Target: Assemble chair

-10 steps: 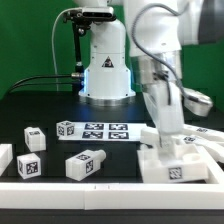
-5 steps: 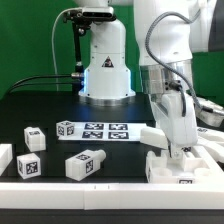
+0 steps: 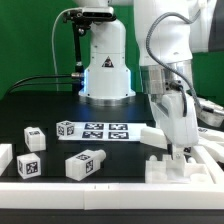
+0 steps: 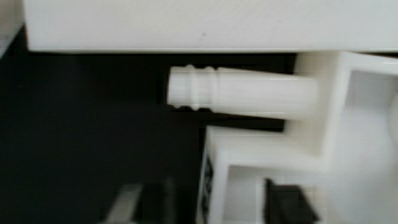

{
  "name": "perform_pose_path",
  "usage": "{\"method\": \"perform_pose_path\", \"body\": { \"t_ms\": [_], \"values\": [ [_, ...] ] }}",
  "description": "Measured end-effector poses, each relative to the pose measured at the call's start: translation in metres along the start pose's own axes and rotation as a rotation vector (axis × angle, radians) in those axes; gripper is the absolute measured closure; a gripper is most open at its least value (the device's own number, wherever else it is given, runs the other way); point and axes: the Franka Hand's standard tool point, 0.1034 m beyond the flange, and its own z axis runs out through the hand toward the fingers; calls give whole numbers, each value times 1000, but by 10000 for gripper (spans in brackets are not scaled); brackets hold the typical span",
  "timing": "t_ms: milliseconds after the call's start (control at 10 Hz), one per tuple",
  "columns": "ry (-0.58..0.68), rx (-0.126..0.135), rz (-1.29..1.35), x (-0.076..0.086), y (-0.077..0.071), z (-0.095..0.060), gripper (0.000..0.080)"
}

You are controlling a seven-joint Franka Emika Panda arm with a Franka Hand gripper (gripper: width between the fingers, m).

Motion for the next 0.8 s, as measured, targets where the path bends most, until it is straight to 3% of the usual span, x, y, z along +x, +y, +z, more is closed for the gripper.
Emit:
{"method": "perform_pose_path", "body": {
  "t_ms": [100,200,300,400,600,700,800],
  "values": [
    [-12,4,-69,7,-5,-11,443],
    [-31,1,-96,13,-11,-27,265],
    [-42,-26,-130,4,-12,-30,265],
    [-40,-22,-126,5,-12,-28,174],
    [-39,-13,-179,11,-11,-27,157],
    [-46,-5,-222,29,-8,-29,151],
    [-90,-32,-267,43,-7,-44,151]
  ]
}}
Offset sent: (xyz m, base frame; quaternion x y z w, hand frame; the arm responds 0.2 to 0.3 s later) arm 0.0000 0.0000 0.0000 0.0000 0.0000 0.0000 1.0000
